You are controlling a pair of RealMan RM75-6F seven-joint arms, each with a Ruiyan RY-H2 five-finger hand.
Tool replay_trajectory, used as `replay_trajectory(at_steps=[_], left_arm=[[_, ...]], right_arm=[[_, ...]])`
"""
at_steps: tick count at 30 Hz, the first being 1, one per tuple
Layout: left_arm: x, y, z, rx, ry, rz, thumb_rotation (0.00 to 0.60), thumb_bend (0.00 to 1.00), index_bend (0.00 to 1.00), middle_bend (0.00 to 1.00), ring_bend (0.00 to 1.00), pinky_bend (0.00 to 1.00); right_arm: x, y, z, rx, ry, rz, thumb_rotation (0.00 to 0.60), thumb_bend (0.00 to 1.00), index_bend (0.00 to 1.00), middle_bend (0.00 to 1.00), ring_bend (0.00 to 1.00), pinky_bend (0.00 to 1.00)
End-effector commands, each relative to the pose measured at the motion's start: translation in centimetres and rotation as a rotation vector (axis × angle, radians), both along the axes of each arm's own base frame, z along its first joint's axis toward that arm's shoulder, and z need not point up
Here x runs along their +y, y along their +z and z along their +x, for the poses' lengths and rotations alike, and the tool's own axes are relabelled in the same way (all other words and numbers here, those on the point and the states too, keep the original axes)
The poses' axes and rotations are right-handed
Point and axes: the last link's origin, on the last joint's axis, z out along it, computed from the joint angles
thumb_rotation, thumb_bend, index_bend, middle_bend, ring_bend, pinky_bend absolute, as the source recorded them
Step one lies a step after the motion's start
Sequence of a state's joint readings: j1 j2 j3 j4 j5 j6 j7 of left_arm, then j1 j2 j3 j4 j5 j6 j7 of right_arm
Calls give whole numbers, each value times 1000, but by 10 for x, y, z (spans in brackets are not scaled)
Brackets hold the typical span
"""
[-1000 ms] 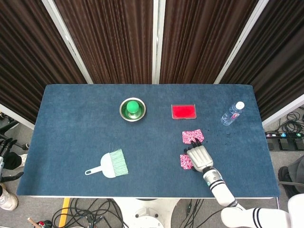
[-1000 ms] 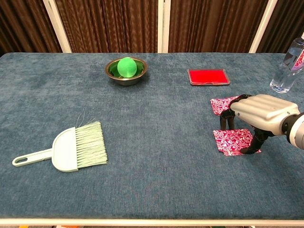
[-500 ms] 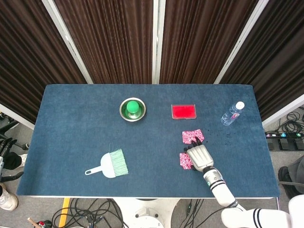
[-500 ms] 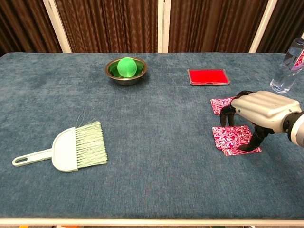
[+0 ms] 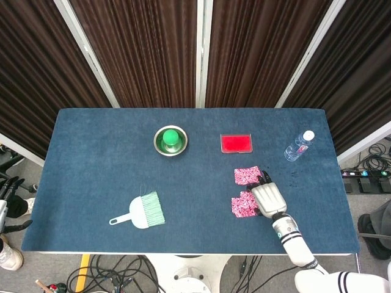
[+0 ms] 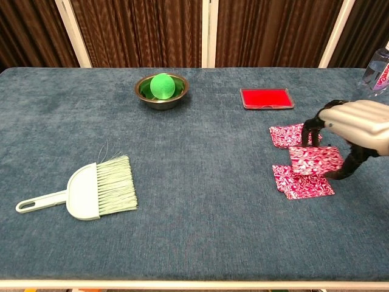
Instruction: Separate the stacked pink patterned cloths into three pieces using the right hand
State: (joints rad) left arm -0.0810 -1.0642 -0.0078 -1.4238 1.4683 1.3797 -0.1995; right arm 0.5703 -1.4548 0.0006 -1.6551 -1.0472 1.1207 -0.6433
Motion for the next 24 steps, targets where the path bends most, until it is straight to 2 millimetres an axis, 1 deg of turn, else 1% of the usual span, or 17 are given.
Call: replay_trajectory(at_steps=[1, 5, 8, 11, 17, 24], left_arm=[[1, -3, 3, 3, -5, -7, 600, 0, 89, 46, 43, 183], [3, -8, 7, 9, -12, -20, 600, 0, 89, 46, 43, 183], [3, -10, 10, 15, -16, -23, 600, 0, 89, 46, 43, 183], [3, -11, 13, 18, -21, -23, 600, 0, 89, 46, 43, 183], [3, -9, 16, 26, -22, -21, 600, 0, 89, 46, 43, 183], [2, -9, 13, 26, -13, -23, 600, 0, 89, 46, 43, 183]], right_arm=[[3, 13, -16, 1, -36, -29, 600, 145, 475, 468, 140, 0], [5, 29, -41, 6, -94, -67, 600, 145, 474, 467, 140, 0], [5, 37, -57, 17, -115, -94, 600, 144, 475, 467, 140, 0], [5, 39, -68, 20, -134, -102, 600, 145, 475, 467, 140, 0], [2, 31, -79, 34, -144, -88, 600, 145, 474, 460, 140, 0], [0, 22, -81, 28, -148, -69, 600, 142, 484, 446, 140, 0]])
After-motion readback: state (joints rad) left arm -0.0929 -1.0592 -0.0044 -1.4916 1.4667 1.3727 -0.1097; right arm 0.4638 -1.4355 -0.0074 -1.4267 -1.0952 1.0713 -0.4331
